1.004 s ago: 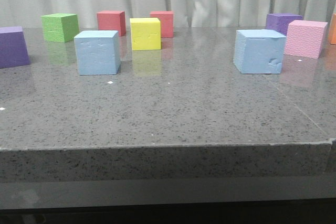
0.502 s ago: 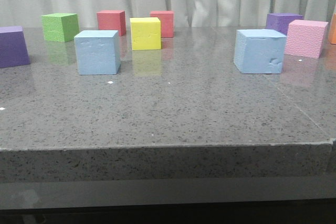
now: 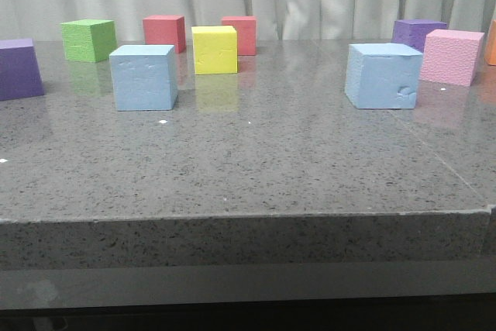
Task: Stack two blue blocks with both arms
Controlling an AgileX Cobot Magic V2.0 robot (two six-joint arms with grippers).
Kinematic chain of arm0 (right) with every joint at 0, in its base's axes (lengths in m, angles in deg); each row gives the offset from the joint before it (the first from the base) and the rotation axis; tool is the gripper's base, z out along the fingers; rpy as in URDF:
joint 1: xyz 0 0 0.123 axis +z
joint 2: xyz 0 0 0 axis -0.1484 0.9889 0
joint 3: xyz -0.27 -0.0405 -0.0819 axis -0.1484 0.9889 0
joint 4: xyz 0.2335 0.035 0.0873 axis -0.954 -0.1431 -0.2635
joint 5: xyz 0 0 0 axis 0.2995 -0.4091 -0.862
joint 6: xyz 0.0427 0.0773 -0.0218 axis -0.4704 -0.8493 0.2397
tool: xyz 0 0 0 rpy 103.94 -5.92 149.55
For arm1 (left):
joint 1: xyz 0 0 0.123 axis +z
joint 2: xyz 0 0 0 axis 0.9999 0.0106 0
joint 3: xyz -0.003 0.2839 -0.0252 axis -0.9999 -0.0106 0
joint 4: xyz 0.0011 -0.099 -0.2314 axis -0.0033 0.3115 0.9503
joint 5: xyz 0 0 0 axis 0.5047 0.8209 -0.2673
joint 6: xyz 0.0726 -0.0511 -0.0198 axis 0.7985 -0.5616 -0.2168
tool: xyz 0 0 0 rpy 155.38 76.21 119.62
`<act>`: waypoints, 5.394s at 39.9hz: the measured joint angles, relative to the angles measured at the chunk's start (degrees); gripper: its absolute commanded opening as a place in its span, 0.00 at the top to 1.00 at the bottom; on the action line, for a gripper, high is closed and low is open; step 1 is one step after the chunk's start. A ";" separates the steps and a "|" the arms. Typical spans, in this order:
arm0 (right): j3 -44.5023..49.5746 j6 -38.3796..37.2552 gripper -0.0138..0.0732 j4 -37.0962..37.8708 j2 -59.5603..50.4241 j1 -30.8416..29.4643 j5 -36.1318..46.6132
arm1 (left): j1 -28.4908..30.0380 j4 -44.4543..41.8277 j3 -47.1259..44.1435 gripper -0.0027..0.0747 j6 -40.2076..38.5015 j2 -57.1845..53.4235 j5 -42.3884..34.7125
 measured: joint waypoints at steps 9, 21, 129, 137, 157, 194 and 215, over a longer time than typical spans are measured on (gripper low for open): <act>0.00 0.00 0.37 0.00 0.00 0.00 -0.68 | 0.00 -3.17 0.00 0.54 0.00 0.00 0.00; 0.00 0.00 0.18 0.00 0.00 0.00 -0.88 | 0.00 -4.67 0.00 0.24 0.00 0.00 0.00; -65.31 -24.25 0.23 10.02 86.96 16.96 -32.91 | 0.00 -4.67 0.00 0.50 0.00 0.00 0.00; -65.31 -24.25 0.33 9.61 87.48 16.96 -32.55 | 0.00 -4.67 0.00 0.50 0.00 0.00 0.00; -65.31 -28.42 0.34 5.42 85.69 24.30 -32.79 | 0.00 -4.67 0.00 0.50 0.00 0.00 0.00; -65.31 -52.49 0.12 23.71 87.17 37.29 -29.68 | 0.00 -4.67 0.00 0.50 0.00 0.00 0.00; -65.40 -29.25 0.12 13.99 77.90 34.09 -29.12 | 0.00 -4.67 0.00 0.50 0.00 0.00 0.00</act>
